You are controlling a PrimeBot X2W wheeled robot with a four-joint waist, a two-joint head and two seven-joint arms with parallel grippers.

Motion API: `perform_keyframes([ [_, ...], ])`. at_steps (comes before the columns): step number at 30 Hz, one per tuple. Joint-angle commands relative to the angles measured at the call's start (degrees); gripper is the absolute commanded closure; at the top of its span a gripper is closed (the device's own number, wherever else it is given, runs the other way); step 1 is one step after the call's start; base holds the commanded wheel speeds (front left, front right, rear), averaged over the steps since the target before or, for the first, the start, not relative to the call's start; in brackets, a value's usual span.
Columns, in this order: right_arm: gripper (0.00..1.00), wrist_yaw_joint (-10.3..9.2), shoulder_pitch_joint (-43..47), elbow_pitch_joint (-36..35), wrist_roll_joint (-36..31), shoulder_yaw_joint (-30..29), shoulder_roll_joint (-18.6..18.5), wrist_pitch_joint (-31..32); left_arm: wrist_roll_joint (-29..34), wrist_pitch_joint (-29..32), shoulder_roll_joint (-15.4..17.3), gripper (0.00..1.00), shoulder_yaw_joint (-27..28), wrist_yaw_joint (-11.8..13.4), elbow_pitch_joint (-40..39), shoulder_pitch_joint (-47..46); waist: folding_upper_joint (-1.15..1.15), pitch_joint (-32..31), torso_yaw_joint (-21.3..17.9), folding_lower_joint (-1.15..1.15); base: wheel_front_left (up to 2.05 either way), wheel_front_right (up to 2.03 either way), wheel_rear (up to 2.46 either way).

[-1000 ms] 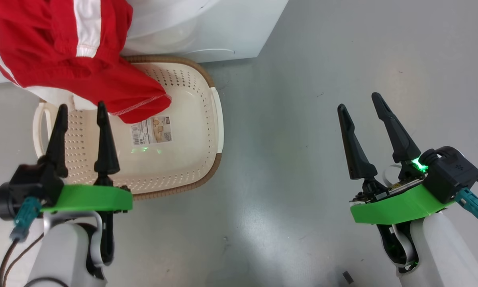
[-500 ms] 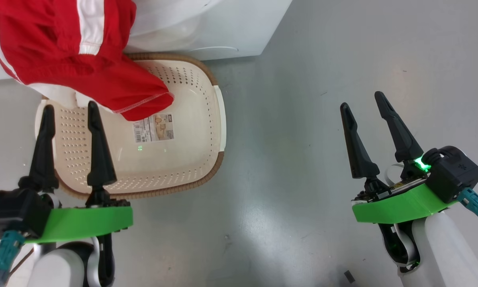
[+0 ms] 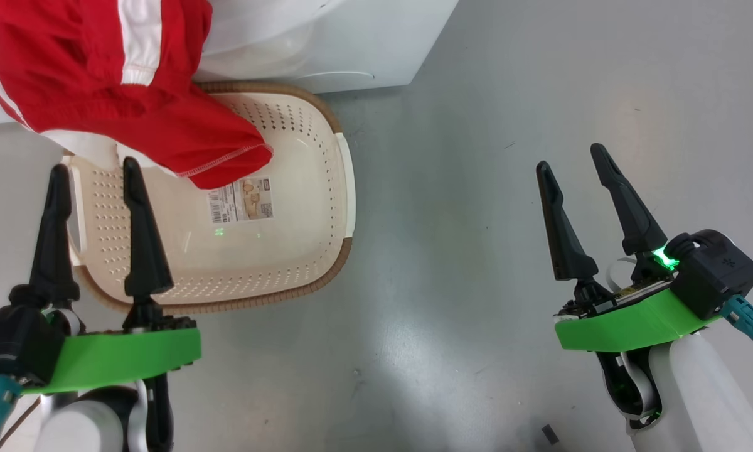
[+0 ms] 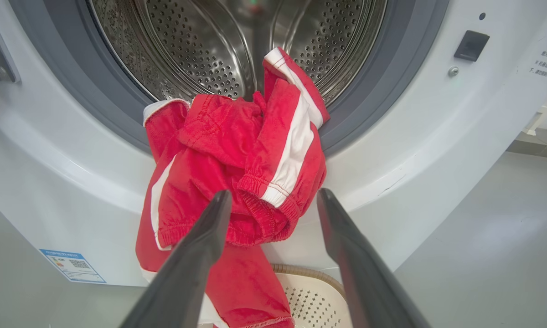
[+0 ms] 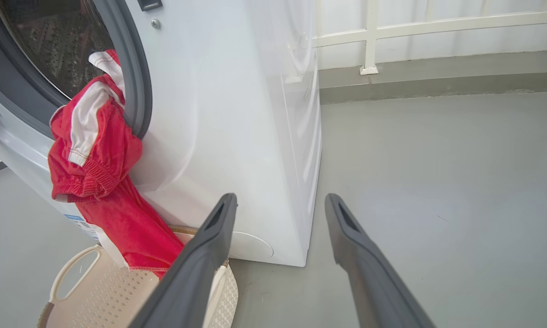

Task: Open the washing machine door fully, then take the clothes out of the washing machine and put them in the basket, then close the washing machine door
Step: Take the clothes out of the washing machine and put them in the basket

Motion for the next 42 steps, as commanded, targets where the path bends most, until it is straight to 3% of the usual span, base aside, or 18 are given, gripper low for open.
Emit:
perform_keyframes([
  [1,0.00,0.34,0.8,-1.3,0.2,1.4,0.1,-0.4,0.4,-0.1,1.5,0.00,2.2,0.5,-1.1,1.3,0.00,0.0,0.0,0.00,0.00,0.00,0.00],
  [15,0.00,0.34,0.3,-0.9,0.5,2.0,0.1,-0.4,-1.4,-2.4,2.4,0.00,3.5,-0.3,7.6,-4.1,0.00,0.1,-0.8,0.00,0.00,0.00,0.00],
  [31,0.00,0.34,-0.2,-0.3,1.3,2.9,0.1,-0.4,-3.6,-6.1,6.4,0.00,7.3,-2.4,25.0,-16.8,0.00,0.2,-2.3,0.00,0.00,0.00,0.00],
  [42,0.00,0.34,-0.4,0.3,2.1,3.7,0.1,-0.4,-2.5,-7.2,8.5,0.00,6.9,-4.8,39.7,-26.1,0.00,0.0,-3.2,0.00,0.00,0.00,0.00],
])
